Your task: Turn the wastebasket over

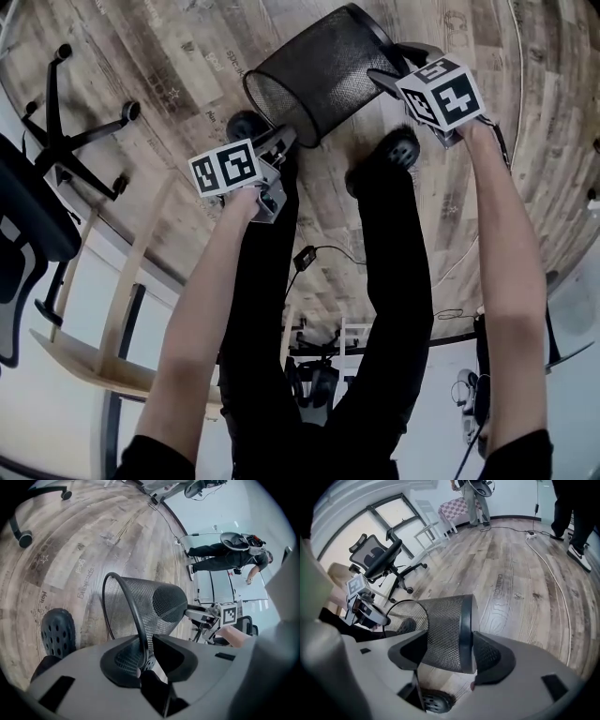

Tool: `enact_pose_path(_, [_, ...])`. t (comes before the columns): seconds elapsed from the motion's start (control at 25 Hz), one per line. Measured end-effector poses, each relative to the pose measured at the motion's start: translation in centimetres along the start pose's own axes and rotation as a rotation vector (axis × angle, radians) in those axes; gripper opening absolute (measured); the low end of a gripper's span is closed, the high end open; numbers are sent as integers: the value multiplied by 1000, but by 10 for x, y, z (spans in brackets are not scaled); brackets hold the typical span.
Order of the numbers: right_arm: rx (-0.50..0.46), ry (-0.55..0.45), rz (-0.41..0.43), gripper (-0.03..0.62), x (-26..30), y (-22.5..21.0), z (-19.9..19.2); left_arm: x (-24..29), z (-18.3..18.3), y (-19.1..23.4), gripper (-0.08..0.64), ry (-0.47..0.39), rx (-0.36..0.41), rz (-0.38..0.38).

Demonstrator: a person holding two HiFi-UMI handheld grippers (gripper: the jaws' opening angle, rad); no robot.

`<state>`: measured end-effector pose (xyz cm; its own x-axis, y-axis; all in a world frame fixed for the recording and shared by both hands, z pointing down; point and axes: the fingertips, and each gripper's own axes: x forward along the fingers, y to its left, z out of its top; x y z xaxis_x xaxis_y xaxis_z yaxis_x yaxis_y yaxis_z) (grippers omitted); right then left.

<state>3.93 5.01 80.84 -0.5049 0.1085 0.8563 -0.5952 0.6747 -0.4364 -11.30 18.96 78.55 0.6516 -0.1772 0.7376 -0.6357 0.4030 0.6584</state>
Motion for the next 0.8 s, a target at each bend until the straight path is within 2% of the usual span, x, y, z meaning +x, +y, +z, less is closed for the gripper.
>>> enact_pose_path(0.2, [-73,8,-47,314,-25,-13,15,10,9,-20,77,-24,18,-52])
enact_pose_path(0.48, [-83,-16,-88,313,-67,-44,49,35,32,-53,81,-67,62,-166])
enact_pose_path(0.64, [-157,-27,-143,313,-88,-56,68,49,44,-71,87,-103,63,-217])
enact_pose_path(0.8, [-189,-77,-179,313,-108,-61,91,62,59,-83,95,-130,77,-252])
